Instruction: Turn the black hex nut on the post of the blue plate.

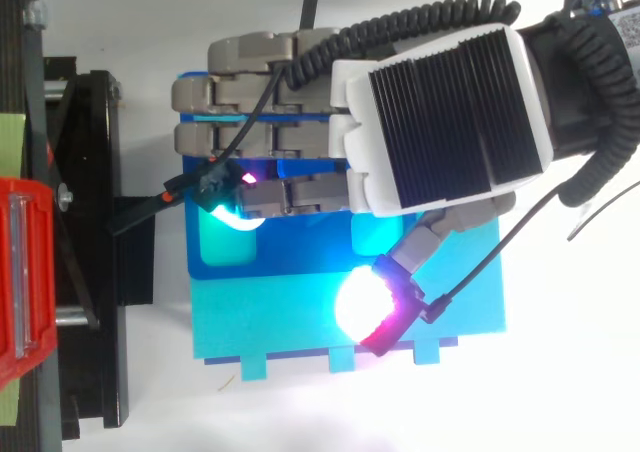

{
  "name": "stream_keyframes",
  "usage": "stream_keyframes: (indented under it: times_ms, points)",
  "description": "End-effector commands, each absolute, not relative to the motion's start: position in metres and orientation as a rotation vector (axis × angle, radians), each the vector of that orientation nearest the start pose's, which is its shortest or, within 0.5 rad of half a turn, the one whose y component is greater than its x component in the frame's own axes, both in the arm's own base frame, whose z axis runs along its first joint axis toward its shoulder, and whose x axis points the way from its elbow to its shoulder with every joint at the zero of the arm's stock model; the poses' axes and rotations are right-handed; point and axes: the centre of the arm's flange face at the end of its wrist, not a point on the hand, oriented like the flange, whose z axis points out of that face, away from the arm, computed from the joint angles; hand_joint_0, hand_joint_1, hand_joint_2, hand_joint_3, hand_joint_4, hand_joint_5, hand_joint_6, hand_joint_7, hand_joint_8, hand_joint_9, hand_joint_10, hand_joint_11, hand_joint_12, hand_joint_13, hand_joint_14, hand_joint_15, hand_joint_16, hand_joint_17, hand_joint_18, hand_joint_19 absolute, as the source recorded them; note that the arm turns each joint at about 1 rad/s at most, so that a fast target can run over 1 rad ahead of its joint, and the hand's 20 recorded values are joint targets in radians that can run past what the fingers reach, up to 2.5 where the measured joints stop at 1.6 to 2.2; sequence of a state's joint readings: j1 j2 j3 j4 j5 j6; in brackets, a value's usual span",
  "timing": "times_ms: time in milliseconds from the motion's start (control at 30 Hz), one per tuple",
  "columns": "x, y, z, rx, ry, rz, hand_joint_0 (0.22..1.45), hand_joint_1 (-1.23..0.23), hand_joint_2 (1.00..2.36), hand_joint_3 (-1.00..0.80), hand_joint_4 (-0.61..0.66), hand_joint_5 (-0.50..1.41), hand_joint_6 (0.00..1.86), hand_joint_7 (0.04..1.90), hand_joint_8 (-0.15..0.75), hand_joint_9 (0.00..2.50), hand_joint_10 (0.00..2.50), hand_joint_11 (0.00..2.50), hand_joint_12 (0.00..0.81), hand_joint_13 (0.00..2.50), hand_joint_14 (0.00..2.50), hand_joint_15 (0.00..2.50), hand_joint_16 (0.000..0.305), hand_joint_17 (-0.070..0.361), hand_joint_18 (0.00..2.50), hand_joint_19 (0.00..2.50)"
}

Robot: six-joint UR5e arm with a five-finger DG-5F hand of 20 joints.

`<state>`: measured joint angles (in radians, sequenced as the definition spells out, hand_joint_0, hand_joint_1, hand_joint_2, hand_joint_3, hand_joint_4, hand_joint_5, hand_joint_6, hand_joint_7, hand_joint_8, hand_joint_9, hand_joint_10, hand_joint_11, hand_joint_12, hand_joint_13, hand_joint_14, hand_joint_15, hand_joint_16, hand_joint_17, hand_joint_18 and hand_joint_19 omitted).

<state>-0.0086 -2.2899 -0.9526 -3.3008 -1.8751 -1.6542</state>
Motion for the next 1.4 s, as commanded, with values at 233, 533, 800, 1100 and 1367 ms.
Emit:
stream_keyframes:
  times_ms: [233, 533, 800, 1100, 1367]
  points:
    - [0.735, -0.11, 0.323, -0.289, 1.804, 0.212, 0.39, -0.73, 1.0, -0.5, 0.15, -0.22, 0.5, 0.77, 0.219, 0.14, 0.0, 0.0, 0.372, 0.0, 0.0, 0.06, 0.058, 0.131, 0.0, 0.23]
    - [0.735, -0.115, 0.324, -0.296, 1.796, 0.197, 0.42, -0.86, 1.0, -0.5, 0.16, -0.21, 0.5, 0.82, 0.21, 0.18, 0.0, 0.0, 0.357, 0.02, 0.0, 0.07, 0.057, 0.128, 0.0, 0.21]
    - [0.739, -0.116, 0.324, -0.287, 1.765, 0.191, 0.42, -0.82, 1.0, -0.5, 0.17, -0.21, 0.5, 0.83, 0.216, 0.19, 0.0, 0.0, 0.363, 0.03, 0.0, 0.07, 0.058, 0.13, 0.0, 0.19]
    - [0.741, -0.116, 0.319, -0.29, 1.744, 0.186, 0.45, -0.82, 1.0, -0.5, 0.16, -0.21, 0.5, 0.84, 0.208, 0.19, 0.0, 0.0, 0.35, 0.02, 0.0, 0.06, 0.055, 0.124, 0.0, 0.19]
    - [0.741, -0.117, 0.306, -0.288, 1.729, 0.19, 0.45, -0.83, 1.0, -0.5, 0.17, -0.21, 0.5, 0.88, 0.207, 0.19, 0.0, 0.01, 0.35, 0.02, 0.0, 0.07, 0.055, 0.123, 0.0, 0.2]
